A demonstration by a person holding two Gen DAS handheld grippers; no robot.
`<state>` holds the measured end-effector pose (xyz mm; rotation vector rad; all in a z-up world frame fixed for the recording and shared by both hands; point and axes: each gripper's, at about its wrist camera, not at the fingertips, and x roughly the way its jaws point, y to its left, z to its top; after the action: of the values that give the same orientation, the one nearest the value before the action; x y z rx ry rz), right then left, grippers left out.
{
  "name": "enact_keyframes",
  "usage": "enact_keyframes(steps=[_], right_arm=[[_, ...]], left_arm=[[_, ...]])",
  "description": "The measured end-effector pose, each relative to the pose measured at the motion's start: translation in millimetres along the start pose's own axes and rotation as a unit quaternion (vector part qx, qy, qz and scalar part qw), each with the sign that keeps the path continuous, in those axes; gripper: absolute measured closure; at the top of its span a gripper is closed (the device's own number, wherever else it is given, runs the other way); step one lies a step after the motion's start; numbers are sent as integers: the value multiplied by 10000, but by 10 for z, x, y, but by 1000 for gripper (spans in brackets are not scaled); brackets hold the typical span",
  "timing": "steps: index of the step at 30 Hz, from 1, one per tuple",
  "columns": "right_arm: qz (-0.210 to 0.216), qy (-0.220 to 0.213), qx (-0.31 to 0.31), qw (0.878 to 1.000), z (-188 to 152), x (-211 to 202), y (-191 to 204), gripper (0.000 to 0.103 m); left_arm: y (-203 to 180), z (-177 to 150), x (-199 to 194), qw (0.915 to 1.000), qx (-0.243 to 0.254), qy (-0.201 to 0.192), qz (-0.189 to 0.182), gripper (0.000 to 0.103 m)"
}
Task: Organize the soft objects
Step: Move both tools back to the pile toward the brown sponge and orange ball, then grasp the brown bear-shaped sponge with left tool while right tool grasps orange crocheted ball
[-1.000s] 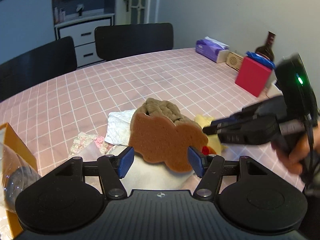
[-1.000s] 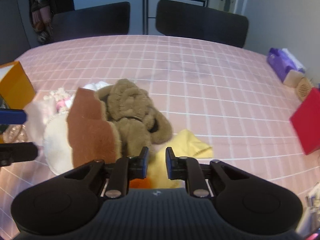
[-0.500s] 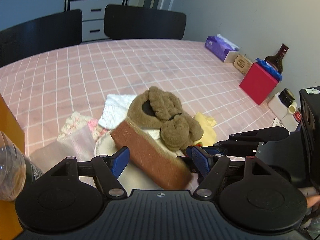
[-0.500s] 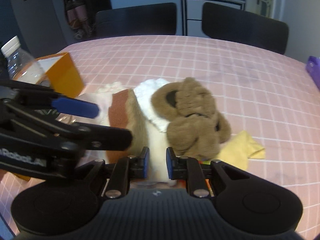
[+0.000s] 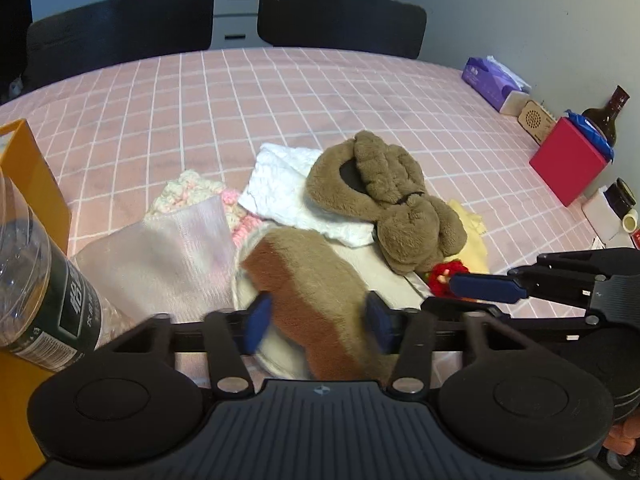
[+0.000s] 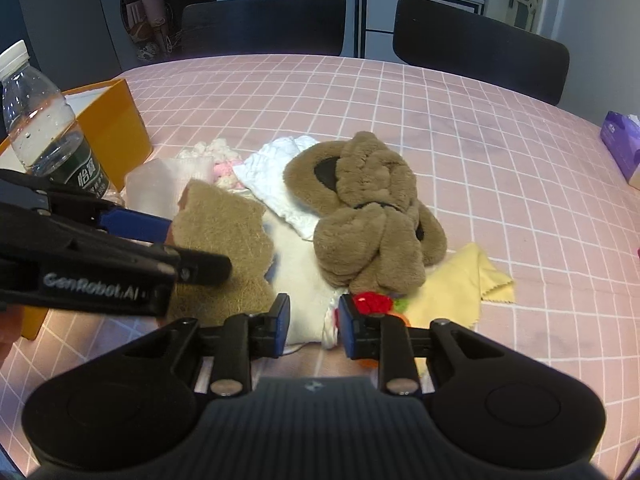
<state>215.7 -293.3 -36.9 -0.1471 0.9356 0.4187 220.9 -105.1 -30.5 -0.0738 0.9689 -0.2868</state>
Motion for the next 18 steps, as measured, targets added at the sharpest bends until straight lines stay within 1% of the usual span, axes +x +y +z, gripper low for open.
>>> enact_keyframes(steps=[3, 4, 6, 8, 10, 13, 14, 16, 18], right_arm=[[-16, 47, -7, 10000, -23, 2, 11, 77], [-19, 73, -24, 10000, -33, -1, 22, 77], [-29, 100, -72, 9999, -54, -13, 43, 77], [-31, 110, -119, 9999, -80, -41, 54, 76], [-40, 126, -171, 9998, -110, -59, 53, 74], [-130, 150, -204, 9996, -149, -52, 22, 73], [-168, 152, -182, 9996, -156, -40, 2, 73], [-196, 157, -45, 9997, -164, -5, -56, 73], [-182, 89, 37, 9998, -167, -3, -100, 73]], left_arm=[[-18, -12, -51, 9998, 111, -136, -20, 60], [-29, -11, -80, 9997, 171, -149, -49, 61], [-62, -10, -152, 9993, 351, -107, -119, 63], [-74, -17, -238, 9984, 489, -23, -272, 64], [-101, -35, -316, 9964, 744, 104, -387, 64], [-144, -88, -354, 9916, 1178, 285, -455, 64], [-146, -106, -327, 9908, 1242, 344, -409, 64], [-119, -138, -238, 9920, 1179, 368, -272, 63], [-51, -176, -149, 9943, 978, 331, -283, 62]])
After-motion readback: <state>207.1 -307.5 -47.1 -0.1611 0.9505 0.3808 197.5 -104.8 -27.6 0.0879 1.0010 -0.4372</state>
